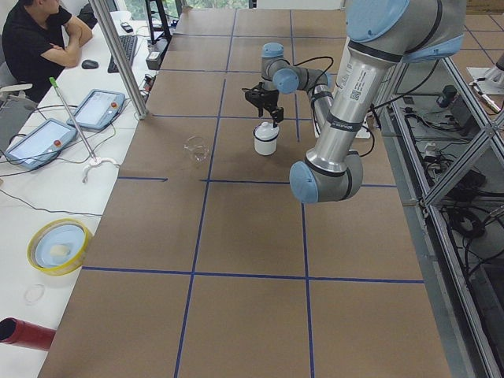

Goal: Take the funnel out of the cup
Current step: 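Lower the lid onto the mug opening and open the left gripper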

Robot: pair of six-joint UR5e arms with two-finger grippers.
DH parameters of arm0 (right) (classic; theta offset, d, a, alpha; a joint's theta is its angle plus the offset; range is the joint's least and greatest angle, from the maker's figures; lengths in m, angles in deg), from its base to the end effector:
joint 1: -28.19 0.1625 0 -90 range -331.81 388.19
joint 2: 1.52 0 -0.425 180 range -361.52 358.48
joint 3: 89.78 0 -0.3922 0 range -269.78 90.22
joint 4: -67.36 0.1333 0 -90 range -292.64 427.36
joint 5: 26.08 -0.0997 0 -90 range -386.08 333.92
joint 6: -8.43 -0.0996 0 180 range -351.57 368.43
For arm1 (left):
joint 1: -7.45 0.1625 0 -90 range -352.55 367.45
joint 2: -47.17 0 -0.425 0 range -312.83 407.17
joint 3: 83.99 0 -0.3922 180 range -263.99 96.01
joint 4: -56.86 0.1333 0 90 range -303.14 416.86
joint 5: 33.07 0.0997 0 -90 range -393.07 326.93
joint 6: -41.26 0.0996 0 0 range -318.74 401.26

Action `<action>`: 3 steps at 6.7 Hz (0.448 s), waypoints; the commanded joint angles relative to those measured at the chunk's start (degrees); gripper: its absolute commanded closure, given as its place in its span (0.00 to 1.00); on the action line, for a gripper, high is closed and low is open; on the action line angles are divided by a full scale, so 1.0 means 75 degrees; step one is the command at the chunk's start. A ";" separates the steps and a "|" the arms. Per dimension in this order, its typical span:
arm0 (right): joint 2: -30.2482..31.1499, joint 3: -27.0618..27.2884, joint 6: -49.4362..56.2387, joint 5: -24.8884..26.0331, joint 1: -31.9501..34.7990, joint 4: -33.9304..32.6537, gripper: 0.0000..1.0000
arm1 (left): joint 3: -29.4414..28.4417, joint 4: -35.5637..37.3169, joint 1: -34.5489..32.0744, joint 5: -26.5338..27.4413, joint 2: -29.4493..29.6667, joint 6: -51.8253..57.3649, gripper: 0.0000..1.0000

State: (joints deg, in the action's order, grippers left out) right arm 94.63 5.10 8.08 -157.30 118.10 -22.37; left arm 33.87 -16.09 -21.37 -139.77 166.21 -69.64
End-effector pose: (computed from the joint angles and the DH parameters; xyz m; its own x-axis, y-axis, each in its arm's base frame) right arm 0.0670 -0.4451 0.6704 0.7522 0.0164 0.6587 -0.0030 0.9998 -0.0215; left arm 0.4386 -0.3608 0.2149 0.5212 -0.6768 -0.5199 0.5206 0.7349 -0.4347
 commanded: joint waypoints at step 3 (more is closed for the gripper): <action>0.0000 -0.0006 0.0000 0.0000 0.0000 0.0000 0.00 | 0.0748 -0.0070 -0.1013 -0.0150 -0.0447 0.2306 0.00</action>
State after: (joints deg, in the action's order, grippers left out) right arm 94.63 5.08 8.08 -157.30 118.10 -22.38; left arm 37.38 -16.48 -24.75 -140.09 164.63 -60.41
